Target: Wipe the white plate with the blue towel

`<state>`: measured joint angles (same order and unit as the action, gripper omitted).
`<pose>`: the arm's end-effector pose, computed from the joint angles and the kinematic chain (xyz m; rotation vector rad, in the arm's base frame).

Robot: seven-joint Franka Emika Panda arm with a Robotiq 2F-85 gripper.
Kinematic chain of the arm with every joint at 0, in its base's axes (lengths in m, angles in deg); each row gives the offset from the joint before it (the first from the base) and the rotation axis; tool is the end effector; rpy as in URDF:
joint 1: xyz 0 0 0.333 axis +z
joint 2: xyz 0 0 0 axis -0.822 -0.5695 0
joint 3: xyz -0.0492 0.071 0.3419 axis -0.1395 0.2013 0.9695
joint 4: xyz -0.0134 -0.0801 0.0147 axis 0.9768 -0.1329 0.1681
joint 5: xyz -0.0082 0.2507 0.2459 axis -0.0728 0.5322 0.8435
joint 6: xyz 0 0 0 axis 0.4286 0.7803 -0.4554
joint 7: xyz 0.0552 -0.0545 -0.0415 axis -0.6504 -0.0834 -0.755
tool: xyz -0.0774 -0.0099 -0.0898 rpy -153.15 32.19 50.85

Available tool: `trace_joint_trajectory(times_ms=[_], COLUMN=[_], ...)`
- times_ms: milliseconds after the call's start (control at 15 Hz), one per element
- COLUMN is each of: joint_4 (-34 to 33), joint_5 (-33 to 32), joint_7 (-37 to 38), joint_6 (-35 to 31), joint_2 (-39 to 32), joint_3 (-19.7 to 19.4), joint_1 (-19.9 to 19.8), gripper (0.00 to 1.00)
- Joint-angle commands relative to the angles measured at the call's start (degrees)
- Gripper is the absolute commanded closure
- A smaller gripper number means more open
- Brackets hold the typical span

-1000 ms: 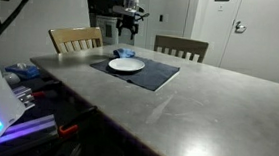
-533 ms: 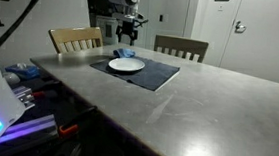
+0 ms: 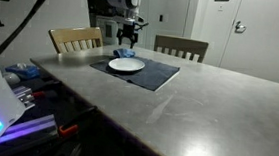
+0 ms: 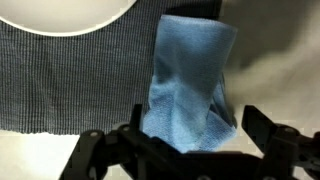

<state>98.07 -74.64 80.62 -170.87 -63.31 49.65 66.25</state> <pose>0.6919 0.1965 0.2397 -3.0250 -0.3587 0.1834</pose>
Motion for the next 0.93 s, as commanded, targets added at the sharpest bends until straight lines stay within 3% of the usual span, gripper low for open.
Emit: trace_joint_trajectory(times_ms=[0,867], joint_4=[-2.5,-7.3], joint_5=[-0.8,0.5], joint_7=[1.4,1.1], joint_6=[1.1,2.2], joint_2=[-1.8,-7.2], joint_3=[-0.6,0.2], joint_1=[0.9,0.8], gripper=[0.00,0.00])
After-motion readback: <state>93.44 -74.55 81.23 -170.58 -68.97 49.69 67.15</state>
